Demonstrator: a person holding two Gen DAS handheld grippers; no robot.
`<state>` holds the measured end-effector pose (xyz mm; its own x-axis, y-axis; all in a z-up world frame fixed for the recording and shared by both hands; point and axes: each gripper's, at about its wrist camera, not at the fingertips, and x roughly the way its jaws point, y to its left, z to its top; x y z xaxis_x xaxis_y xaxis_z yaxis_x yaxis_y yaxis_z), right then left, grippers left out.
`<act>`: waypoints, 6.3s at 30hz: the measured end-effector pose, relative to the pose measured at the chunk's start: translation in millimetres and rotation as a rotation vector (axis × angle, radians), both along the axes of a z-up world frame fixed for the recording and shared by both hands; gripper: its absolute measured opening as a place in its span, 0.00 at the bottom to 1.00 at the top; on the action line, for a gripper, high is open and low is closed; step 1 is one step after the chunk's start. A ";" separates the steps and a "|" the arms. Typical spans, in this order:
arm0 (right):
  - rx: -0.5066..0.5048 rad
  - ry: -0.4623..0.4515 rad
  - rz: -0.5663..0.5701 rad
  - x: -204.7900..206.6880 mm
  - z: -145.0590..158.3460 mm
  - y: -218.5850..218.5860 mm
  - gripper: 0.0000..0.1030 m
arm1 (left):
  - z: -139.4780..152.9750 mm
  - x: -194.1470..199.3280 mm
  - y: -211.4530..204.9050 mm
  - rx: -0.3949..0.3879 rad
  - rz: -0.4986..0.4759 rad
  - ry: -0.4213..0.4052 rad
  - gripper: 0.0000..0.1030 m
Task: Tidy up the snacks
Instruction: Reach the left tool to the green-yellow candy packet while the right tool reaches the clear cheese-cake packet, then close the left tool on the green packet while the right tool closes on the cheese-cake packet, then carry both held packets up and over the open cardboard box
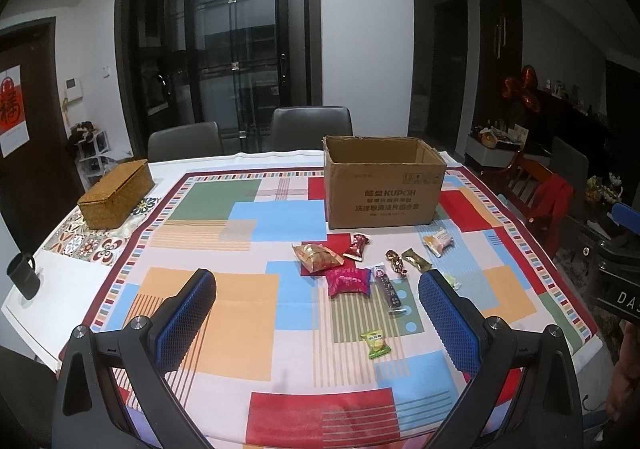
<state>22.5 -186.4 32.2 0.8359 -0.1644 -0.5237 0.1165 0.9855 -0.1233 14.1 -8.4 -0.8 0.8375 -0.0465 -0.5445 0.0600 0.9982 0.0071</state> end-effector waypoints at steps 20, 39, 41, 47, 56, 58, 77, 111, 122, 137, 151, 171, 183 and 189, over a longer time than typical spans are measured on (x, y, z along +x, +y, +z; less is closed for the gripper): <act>0.038 0.065 0.002 34.8 -46.4 -5.3 0.99 | -35.7 34.9 -19.7 -0.006 -0.025 0.012 1.00; 0.019 0.157 -0.006 62.8 -130.9 -13.9 0.99 | -112.6 61.5 -46.3 0.021 -0.069 0.099 0.96; 0.015 0.165 -0.003 64.9 -136.6 -13.1 0.99 | -120.1 65.8 -50.1 0.023 -0.080 0.116 0.95; 0.011 0.195 -0.003 71.3 -152.6 -15.1 0.99 | -144.3 74.7 -60.4 0.044 -0.091 0.167 0.89; 0.059 0.307 -0.025 84.6 -189.1 -21.2 0.94 | -166.8 75.6 -76.8 0.068 -0.136 0.230 0.74; 0.063 0.327 -0.028 87.2 -196.5 -22.0 0.92 | -172.7 80.0 -77.0 0.063 -0.135 0.256 0.67; 0.106 0.423 -0.034 99.8 -219.3 -25.1 0.66 | -197.0 93.2 -76.0 0.036 -0.150 0.358 0.31; 0.102 0.338 0.047 136.8 -148.4 -19.9 0.33 | -123.4 141.6 -62.0 0.078 -0.139 0.222 0.23; 0.086 0.230 0.060 165.1 -97.1 -20.6 0.33 | -71.4 176.3 -60.9 0.049 -0.148 0.161 0.23; 0.065 0.133 0.077 217.8 -58.9 -19.0 0.33 | -35.7 229.3 -65.1 0.059 -0.163 0.114 0.23; 0.061 0.095 0.094 269.1 -35.8 -19.2 0.33 | -8.5 285.8 -71.7 0.068 -0.180 0.055 0.23; 0.095 0.138 0.110 336.6 -39.4 -13.0 0.33 | -21.1 354.7 -68.3 0.033 -0.198 0.100 0.24; 0.106 0.190 0.110 367.5 -50.7 -16.0 0.33 | -29.7 375.8 -75.9 0.038 -0.207 0.127 0.24; 0.104 0.205 0.127 376.1 -53.2 -12.8 0.33 | -30.5 382.8 -75.7 0.041 -0.213 0.144 0.24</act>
<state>398.6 -199.1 -21.1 0.7213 -0.0012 -0.6926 -0.0260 0.9992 -0.0288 396.9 -84.1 -31.2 0.7250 -0.1889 -0.6623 0.2719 0.9620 0.0233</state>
